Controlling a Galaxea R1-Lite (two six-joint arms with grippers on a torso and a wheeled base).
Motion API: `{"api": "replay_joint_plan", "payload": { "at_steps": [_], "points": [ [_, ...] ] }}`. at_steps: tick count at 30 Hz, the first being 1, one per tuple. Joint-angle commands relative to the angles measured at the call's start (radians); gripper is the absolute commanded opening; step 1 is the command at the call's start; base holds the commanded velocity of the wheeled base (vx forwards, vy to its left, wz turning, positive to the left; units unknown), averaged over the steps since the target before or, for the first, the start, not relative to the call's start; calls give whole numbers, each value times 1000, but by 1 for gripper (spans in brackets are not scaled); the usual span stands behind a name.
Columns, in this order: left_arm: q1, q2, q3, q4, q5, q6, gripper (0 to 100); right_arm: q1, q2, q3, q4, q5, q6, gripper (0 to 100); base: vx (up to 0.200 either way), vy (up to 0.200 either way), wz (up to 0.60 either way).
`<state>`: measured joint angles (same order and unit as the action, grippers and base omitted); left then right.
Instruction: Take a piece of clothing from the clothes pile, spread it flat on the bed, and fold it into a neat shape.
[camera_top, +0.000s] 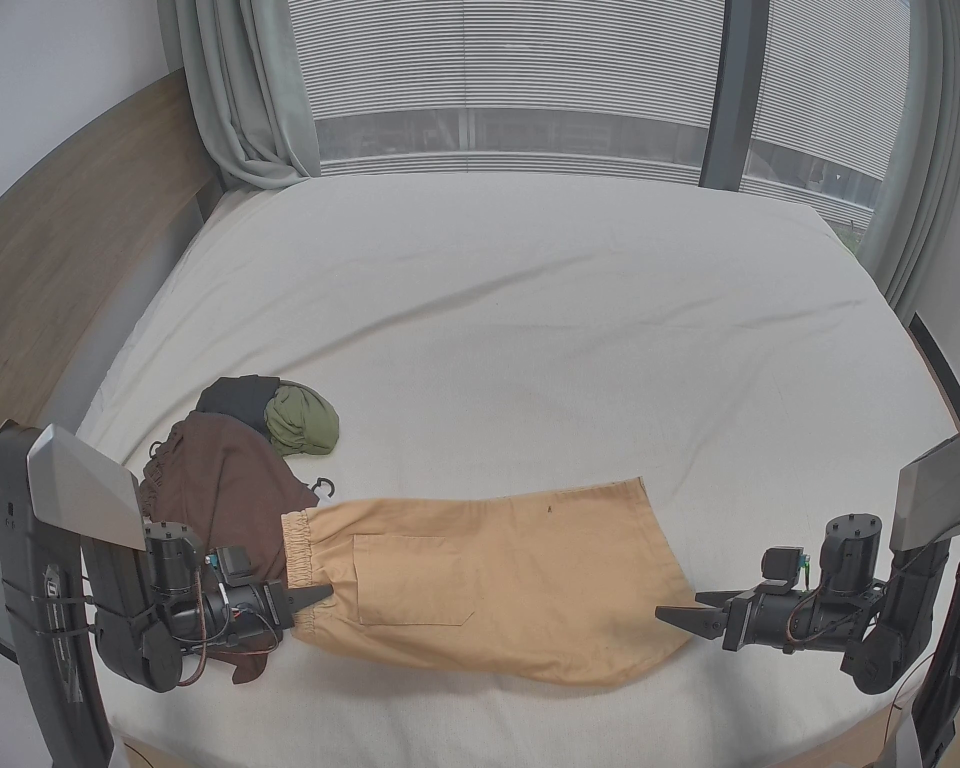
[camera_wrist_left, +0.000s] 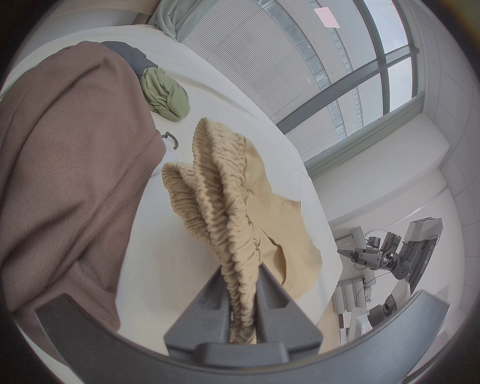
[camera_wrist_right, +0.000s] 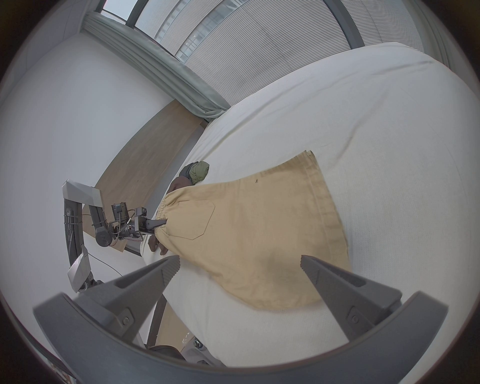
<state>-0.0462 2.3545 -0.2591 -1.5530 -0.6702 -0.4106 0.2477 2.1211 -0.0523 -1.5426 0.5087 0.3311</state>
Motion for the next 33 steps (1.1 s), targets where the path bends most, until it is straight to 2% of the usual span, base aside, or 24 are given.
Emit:
{"api": "replay_joint_plan", "payload": {
  "at_steps": [1, 11, 16, 23, 28, 33],
  "points": [
    [37, -3, 11, -1, -14, 12, 0, 1, 2, 0, -1, 1, 0, 100, 0, 0, 0],
    [39, -29, 20, -1, -29, 10, 0, 5, 2, 0, -1, -1, -1, 100, 0, 0, 0],
    [-35, -63, 1, -1, -32, -27, 0, 10, 2, 2, -1, -1, -1, 100, 0, 0, 0],
    [-170, -169, -52, -1, -25, -192, 0, 9, -6, 2, -1, -1, -1, 100, 0, 0, 0],
    [-244, -175, -97, 1, -9, -206, 0, 9, -6, 2, -2, -1, -1, 100, 0, 0, 0],
    [-285, -170, -129, 1, 8, -227, 0, 9, -9, 0, -2, -1, -1, 100, 0, 0, 0]
  ]
}}
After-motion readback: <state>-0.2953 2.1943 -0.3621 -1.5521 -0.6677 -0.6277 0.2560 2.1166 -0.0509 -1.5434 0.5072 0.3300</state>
